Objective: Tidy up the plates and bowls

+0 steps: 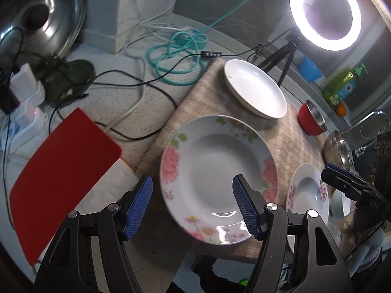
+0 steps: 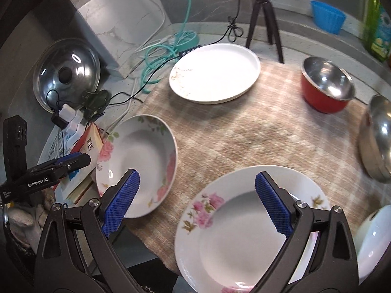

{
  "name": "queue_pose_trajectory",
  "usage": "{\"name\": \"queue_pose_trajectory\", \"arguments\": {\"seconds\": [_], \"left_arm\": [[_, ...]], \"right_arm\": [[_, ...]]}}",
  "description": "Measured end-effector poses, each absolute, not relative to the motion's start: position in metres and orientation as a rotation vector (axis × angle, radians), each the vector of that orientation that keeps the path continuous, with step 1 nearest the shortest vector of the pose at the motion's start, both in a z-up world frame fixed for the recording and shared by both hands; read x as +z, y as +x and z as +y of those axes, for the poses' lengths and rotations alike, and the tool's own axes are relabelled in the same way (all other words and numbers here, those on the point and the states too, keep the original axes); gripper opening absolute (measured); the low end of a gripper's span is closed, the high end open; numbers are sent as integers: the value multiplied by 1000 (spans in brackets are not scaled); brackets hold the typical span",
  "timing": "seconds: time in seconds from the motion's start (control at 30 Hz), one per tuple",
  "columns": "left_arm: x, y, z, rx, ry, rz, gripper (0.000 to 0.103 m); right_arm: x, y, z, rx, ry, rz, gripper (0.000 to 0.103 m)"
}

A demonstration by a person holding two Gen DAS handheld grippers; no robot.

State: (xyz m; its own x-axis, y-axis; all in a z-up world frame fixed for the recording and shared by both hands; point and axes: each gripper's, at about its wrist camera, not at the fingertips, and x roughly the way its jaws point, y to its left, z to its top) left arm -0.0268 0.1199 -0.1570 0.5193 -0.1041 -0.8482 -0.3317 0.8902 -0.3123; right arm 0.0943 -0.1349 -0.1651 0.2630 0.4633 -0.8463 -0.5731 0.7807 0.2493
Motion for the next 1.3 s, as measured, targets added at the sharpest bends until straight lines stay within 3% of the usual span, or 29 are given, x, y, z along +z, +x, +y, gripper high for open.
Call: {"name": "queue_pose_trajectory", "arguments": {"seconds": [0.17, 0.27, 0.47, 0.53, 0.67, 0.93, 1.03, 1.3], "left_arm": [[-168, -30, 130, 148, -518, 1040, 65], [-175, -30, 135, 140, -549, 1050, 53], [-185, -26, 138, 130, -562, 1074, 43], [-187, -24, 139, 123, -570, 1082, 33], [-190, -21, 140, 121, -579, 1093, 31], [-198, -17, 141, 113, -593, 1112, 24], [-200, -16, 143, 113, -597, 1116, 21], [-200, -15, 143, 116, -603, 1121, 20]], "right_arm": [[-181, 106, -118, 745, -84, 1163, 97], [-188, 110, -109, 761, -80, 1187, 96], [-202, 118, -94, 788, -72, 1240, 73], [-207, 121, -90, 792, -70, 1258, 60], [-219, 124, -84, 794, -61, 1298, 54], [-233, 128, -82, 797, -48, 1349, 25], [-235, 128, -80, 802, -52, 1356, 18], [-237, 127, -74, 796, -68, 1356, 13]]}}
